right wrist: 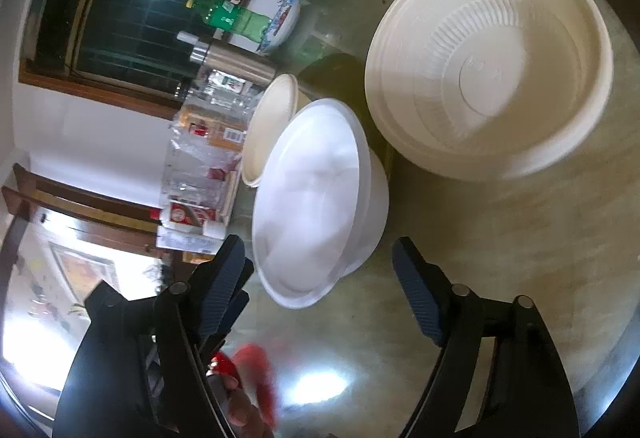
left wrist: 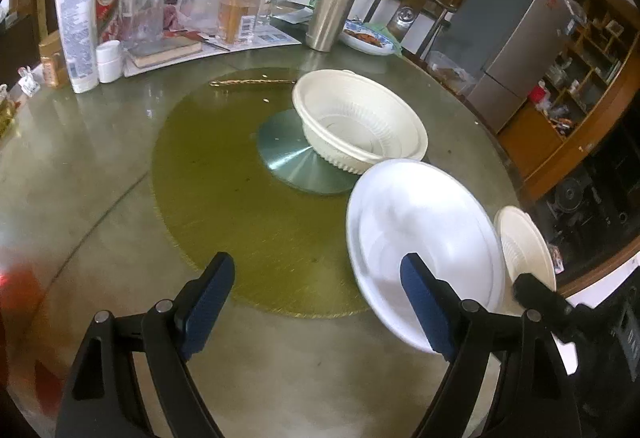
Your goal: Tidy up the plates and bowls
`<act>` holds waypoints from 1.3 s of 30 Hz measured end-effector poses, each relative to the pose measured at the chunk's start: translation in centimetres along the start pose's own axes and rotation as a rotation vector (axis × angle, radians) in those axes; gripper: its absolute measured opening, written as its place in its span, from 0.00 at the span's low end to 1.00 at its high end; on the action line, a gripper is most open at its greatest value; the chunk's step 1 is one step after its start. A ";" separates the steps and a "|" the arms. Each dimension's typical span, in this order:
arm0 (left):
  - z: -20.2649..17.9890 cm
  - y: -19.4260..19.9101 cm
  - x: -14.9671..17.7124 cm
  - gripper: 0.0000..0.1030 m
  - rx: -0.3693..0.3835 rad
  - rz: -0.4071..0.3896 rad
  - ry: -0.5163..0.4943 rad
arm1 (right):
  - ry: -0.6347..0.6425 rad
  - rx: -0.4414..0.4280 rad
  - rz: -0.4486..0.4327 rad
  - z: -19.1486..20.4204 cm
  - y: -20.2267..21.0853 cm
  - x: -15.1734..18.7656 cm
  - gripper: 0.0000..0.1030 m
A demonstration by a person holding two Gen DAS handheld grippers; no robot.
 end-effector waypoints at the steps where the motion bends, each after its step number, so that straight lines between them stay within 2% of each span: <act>1: -0.2 -0.2 -0.2 0.82 -0.002 0.002 0.000 | 0.001 0.005 -0.004 -0.1 -0.2 -0.1 0.75; 4: -1.0 -0.5 -0.3 0.82 -0.007 -0.017 -0.013 | 0.020 0.024 -0.035 -0.2 -0.3 -0.5 0.75; 5: -1.2 -0.7 -0.3 0.83 -0.012 -0.023 -0.021 | 0.026 0.029 -0.049 -0.4 -0.3 -0.5 0.71; 6: -1.3 -0.9 -0.3 0.82 -0.014 -0.028 -0.025 | 0.031 0.029 -0.056 -0.5 -0.3 -0.6 0.64; 7: -1.4 -1.1 -0.2 0.82 -0.028 -0.039 -0.028 | 0.040 0.040 -0.062 -0.6 -0.3 -0.7 0.50; 8: -1.6 -1.3 -0.2 0.81 -0.039 -0.047 -0.029 | 0.053 0.060 -0.070 -0.7 -0.3 -0.8 0.40; 10: -1.8 -1.9 -0.1 0.78 -0.050 -0.054 -0.034 | 0.075 0.094 -0.064 -0.9 -0.7 -0.9 0.31; 11: -1.9 -2.3 0.0 0.62 -0.057 -0.055 -0.043 | 0.073 0.100 -0.056 -1.1 -1.0 -0.9 0.27; 12: -2.2 -2.8 0.1 0.36 -0.074 -0.050 -0.071 | 0.071 0.106 -0.049 -1.3 -1.2 -0.9 0.24; 14: -2.6 -3.6 0.4 0.11 -0.039 -0.021 -0.121 | 0.084 0.085 -0.037 -1.3 -1.6 -0.8 0.16; 16: -2.6 -3.2 0.5 0.11 -0.042 -0.031 -0.131 | 0.133 0.126 -0.045 -0.8 -1.6 -0.6 0.13; 19: -2.3 -2.8 0.4 0.10 -0.025 -0.039 -0.132 | 0.132 0.112 -0.052 -0.9 -1.4 -0.7 0.12; 26: -2.6 -1.6 0.9 0.10 -0.050 -0.104 -0.148 | 0.173 0.114 -0.051 -0.4 -1.3 -0.4 0.11; 39: -2.6 -0.7 0.9 0.08 -0.073 -0.169 -0.158 | 0.245 0.141 -0.062 0.6 -1.2 0.0 0.11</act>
Point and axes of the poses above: each gripper's, at about its wrist camera, not at the fingertips, and y roughly against the way its jaws point, z to its left, x to its underside, the point moved 2 cm from there along -y, roughly the way its jaws point, and after that the axes turned 15 degrees about -x, right-handed, at the moved point
